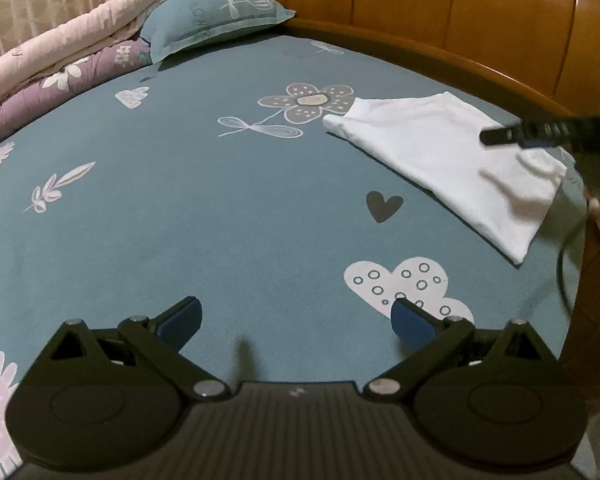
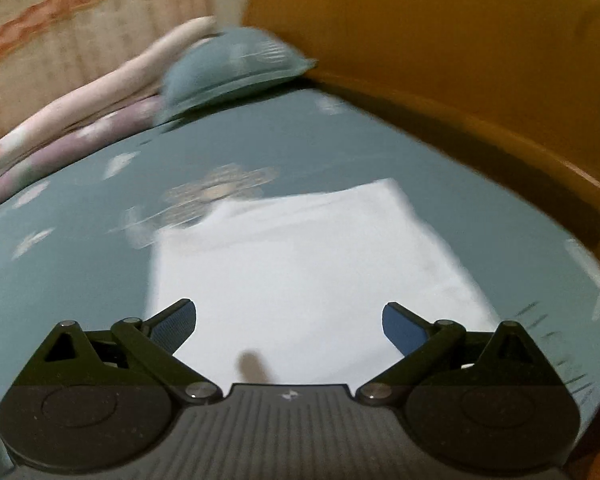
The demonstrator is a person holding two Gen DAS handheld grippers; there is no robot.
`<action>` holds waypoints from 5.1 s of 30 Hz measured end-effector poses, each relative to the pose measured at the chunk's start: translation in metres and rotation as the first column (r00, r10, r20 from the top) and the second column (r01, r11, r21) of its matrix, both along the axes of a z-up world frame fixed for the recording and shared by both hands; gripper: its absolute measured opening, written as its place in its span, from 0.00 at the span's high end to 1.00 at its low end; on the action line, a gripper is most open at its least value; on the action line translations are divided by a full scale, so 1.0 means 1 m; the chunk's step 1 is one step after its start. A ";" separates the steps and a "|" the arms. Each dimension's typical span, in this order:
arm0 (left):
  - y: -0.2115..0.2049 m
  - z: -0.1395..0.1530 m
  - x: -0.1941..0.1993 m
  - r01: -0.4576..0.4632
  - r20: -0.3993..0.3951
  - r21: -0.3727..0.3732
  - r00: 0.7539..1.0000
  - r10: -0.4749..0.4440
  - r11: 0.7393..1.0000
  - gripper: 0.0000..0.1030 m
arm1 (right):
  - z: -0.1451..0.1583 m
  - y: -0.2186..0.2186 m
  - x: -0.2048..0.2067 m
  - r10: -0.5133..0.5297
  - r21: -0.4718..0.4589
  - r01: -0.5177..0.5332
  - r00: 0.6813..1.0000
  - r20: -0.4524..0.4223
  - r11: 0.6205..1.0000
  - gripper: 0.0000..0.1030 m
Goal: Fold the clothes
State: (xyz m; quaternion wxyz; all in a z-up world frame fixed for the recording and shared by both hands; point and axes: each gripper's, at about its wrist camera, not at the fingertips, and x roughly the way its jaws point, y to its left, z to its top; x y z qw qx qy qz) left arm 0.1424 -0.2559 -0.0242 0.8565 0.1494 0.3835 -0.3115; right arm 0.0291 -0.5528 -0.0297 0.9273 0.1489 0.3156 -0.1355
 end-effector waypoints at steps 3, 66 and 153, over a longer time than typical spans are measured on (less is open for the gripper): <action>0.003 0.000 -0.001 -0.005 0.001 0.000 1.000 0.005 1.000 0.02 | -0.010 0.030 -0.001 0.121 0.033 -0.120 0.992 -0.019 0.992 0.01; -0.012 0.023 -0.033 0.054 0.124 0.003 0.991 -0.054 0.999 0.02 | 0.001 0.047 -0.056 -0.064 0.003 0.064 0.995 -0.075 0.998 0.00; 0.007 0.076 -0.150 0.046 0.050 -0.057 0.998 -0.043 0.997 0.01 | 0.085 0.206 -0.200 -0.228 -0.091 0.217 0.964 -0.135 0.972 0.00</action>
